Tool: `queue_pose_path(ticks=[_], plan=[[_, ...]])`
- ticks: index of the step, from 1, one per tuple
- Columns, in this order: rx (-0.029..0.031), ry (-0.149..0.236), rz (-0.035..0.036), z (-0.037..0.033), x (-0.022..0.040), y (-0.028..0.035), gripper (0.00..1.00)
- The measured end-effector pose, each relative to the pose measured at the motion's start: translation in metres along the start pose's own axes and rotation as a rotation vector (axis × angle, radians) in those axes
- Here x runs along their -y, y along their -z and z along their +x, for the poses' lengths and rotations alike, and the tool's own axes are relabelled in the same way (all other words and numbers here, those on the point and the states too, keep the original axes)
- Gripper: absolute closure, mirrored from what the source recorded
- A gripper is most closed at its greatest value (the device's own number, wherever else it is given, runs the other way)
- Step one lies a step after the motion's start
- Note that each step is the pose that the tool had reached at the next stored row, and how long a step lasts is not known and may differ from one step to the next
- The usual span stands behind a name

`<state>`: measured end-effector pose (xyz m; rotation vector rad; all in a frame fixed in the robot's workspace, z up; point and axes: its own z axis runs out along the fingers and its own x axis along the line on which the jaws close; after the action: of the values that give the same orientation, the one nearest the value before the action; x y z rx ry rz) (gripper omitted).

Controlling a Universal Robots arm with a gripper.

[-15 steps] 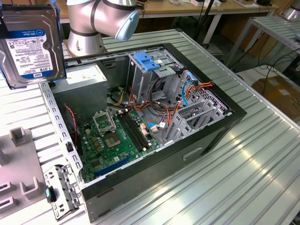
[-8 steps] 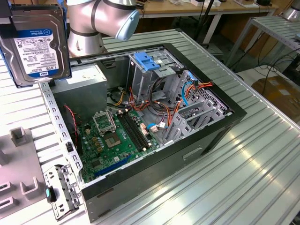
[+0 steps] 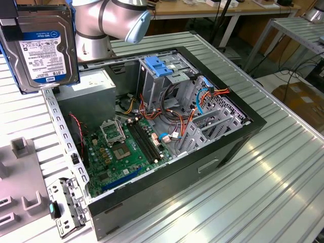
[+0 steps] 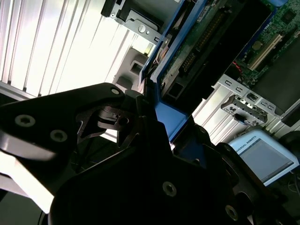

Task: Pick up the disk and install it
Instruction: 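Pick up the disk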

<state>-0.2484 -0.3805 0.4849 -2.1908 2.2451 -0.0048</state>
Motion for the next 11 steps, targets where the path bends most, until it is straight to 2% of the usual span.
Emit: queue_pose_path(ticks=[7,11], plan=[[-0.0001,0.000,-0.0001,-0.0001,0.0011,0.0000,0.63],[0.0000,0.000,0.0000,-0.0002,0.0072,-0.0001,0.63]])
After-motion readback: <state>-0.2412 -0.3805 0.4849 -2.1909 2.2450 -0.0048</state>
